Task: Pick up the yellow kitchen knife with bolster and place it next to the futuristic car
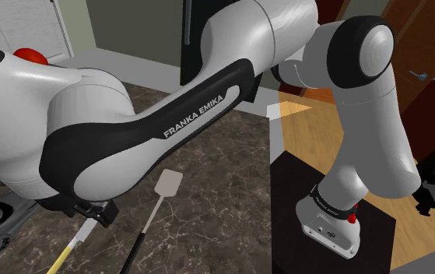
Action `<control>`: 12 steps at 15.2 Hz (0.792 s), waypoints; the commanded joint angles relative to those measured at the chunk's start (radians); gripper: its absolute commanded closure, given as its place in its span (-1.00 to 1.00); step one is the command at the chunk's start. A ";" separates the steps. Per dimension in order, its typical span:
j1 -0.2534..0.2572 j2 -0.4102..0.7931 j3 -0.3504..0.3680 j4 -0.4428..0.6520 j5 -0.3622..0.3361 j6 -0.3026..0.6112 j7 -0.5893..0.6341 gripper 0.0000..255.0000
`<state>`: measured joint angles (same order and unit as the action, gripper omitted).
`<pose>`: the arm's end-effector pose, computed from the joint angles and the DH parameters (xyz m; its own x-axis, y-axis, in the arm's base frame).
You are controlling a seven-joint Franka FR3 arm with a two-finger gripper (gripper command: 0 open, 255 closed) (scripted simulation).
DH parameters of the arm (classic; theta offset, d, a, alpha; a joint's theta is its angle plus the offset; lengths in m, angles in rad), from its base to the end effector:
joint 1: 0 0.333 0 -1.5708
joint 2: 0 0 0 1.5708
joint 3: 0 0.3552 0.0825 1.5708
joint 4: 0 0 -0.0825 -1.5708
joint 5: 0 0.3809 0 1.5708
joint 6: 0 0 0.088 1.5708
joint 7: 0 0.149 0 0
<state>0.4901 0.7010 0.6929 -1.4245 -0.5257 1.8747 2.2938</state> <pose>0.4090 0.5940 0.3315 0.5133 -0.8522 0.1013 -0.8577 -0.5136 0.0251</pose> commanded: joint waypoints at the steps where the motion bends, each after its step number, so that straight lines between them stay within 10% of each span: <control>1: 0.000 0.000 0.000 0.000 0.000 0.000 0.000 -1.00; 12: 0.018 -0.027 0.016 0.089 0.025 -0.106 -0.021 -1.00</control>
<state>0.5078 0.6744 0.7087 -1.3356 -0.5007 1.7694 2.2726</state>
